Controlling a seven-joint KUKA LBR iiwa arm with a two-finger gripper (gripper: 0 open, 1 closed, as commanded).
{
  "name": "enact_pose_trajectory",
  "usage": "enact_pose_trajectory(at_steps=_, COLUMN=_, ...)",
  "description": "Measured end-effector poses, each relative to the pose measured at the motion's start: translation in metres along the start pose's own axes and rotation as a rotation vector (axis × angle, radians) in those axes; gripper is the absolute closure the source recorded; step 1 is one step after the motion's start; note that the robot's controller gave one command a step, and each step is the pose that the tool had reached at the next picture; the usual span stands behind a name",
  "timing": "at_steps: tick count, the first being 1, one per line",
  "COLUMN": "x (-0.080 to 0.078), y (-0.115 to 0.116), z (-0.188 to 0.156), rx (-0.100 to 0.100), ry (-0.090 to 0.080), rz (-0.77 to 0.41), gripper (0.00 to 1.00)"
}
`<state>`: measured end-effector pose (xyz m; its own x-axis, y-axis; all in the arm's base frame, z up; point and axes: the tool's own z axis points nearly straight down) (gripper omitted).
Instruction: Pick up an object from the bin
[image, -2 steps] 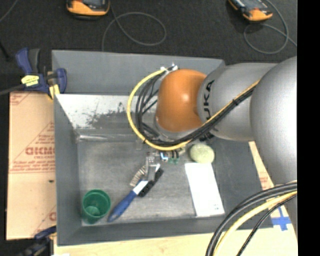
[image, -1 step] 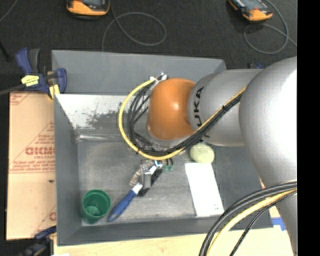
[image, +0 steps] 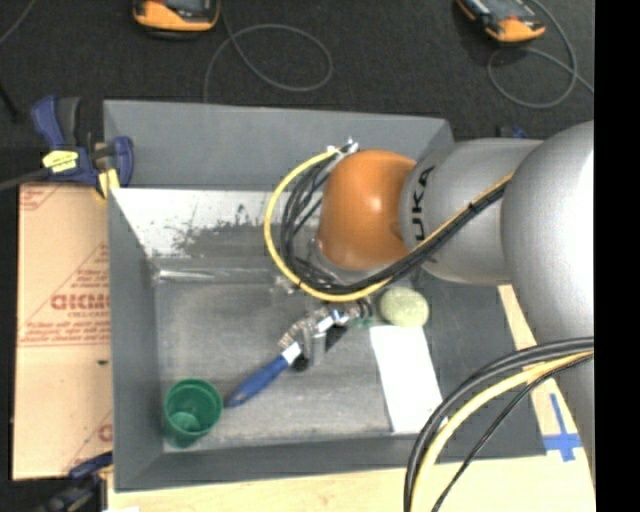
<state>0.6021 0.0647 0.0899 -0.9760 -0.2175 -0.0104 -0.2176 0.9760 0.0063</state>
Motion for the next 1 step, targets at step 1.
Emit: enact_pose_trajectory(at_steps=1, x=0.0022, y=-0.0367, z=0.0085, rx=-0.001, ry=0.006, rz=-0.032, gripper=0.00)
